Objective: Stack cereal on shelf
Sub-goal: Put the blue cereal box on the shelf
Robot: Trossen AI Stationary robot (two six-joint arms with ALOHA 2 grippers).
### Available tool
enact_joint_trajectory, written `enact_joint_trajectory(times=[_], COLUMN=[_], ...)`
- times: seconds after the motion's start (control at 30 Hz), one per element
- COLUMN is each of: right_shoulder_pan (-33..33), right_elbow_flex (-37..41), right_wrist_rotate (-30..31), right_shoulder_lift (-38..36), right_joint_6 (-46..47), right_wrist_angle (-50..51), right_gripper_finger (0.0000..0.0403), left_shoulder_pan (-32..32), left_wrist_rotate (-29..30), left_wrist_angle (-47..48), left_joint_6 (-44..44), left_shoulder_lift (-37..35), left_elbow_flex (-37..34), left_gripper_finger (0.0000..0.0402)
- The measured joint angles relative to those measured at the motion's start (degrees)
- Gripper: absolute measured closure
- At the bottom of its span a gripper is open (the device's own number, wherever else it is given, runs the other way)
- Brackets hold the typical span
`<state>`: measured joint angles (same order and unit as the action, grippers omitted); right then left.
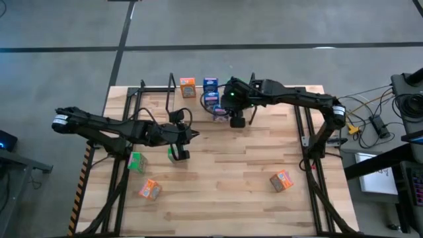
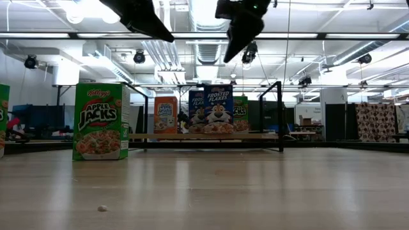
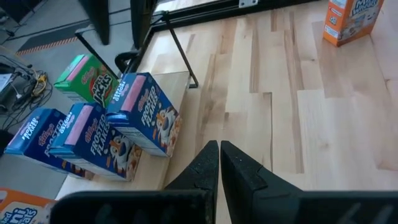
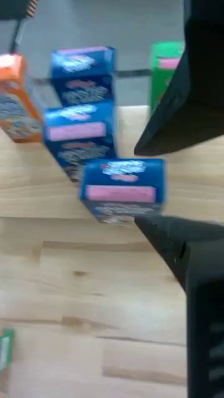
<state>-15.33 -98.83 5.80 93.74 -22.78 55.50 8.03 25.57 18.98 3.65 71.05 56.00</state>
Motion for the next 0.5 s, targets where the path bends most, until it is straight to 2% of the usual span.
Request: enact_joint_trajectory(times=[0.23, 0.37, 0.5], right_shoulder_pan=[-0.3, -0.7, -1.7], right_elbow_flex=[8.6, 15.6, 21.2], right_wrist_rotate=[0.0, 0.1, 0.2], right_shoulder_lift=[-4.4, -5.5, -5.5], right_joint_6=[1.4, 2.9, 2.2], right_wrist_angle=[0.3, -6.3, -13.3], right_gripper_finger=[0.0378, 0.0389, 0.039], left_shoulder_pan=[0.0, 0.0, 0.0], left_wrist_rotate=[-3.1, -7.1, -7.2], left_wrist_angle=[-3.6, -7.3, -8.4], left_joint_6=[4.0, 6.5, 6.8], left_shoulder_lift=[0.0, 0.0, 0.0], left_elbow_flex=[-1.9, -4.0, -4.8], left_gripper_finger=[0.0402, 0.0402, 0.0401])
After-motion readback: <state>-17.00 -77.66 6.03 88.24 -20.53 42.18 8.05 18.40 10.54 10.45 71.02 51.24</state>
